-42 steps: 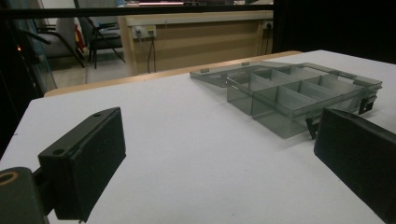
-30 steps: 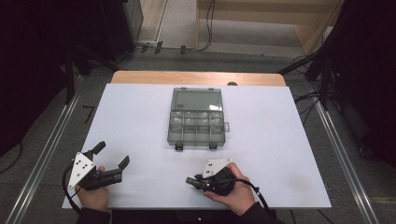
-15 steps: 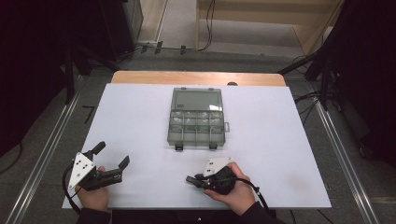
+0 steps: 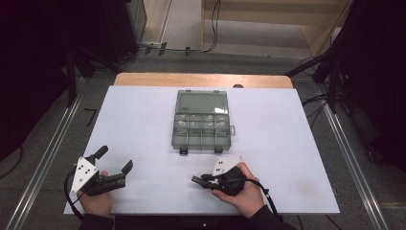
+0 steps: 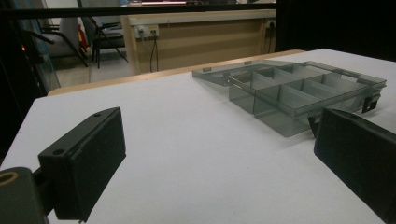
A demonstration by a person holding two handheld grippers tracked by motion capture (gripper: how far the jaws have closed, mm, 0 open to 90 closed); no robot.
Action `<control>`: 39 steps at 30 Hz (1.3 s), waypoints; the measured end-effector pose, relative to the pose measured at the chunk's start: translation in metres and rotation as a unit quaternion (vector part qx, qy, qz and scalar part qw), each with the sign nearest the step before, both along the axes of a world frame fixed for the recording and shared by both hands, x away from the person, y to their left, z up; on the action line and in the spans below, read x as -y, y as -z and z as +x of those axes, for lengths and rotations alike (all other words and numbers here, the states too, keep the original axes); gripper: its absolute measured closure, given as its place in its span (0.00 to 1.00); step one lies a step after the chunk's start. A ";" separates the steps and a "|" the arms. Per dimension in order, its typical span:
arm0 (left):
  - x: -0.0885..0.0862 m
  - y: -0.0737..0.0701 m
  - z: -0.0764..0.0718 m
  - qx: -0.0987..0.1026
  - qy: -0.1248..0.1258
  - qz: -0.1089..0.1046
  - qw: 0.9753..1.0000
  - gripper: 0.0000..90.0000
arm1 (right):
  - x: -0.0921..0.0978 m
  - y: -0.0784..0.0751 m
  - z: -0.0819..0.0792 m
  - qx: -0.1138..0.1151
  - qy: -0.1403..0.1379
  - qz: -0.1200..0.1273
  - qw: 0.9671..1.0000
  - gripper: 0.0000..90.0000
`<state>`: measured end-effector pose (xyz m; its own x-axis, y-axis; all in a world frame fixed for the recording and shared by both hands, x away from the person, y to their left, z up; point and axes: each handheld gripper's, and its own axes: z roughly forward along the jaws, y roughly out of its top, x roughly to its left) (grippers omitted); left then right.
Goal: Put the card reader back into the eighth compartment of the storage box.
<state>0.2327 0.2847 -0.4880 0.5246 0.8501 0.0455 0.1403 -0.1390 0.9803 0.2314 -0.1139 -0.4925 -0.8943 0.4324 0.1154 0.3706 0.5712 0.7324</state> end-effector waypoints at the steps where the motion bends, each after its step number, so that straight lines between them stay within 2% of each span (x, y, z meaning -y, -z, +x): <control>1: 0.000 0.000 0.000 0.000 0.000 0.000 1.000 0.03 | 0.000 -0.001 0.000 -0.001 0.001 0.002 1.000 0.79; 35: 0.000 0.000 0.000 0.000 0.000 -0.001 1.000 0.03 | 0.013 -0.022 0.009 0.009 0.023 0.026 0.999 0.79; 39: 0.000 0.000 0.000 0.001 0.000 -0.001 1.000 0.03 | 0.014 -0.024 0.011 0.010 0.026 0.034 0.999 0.79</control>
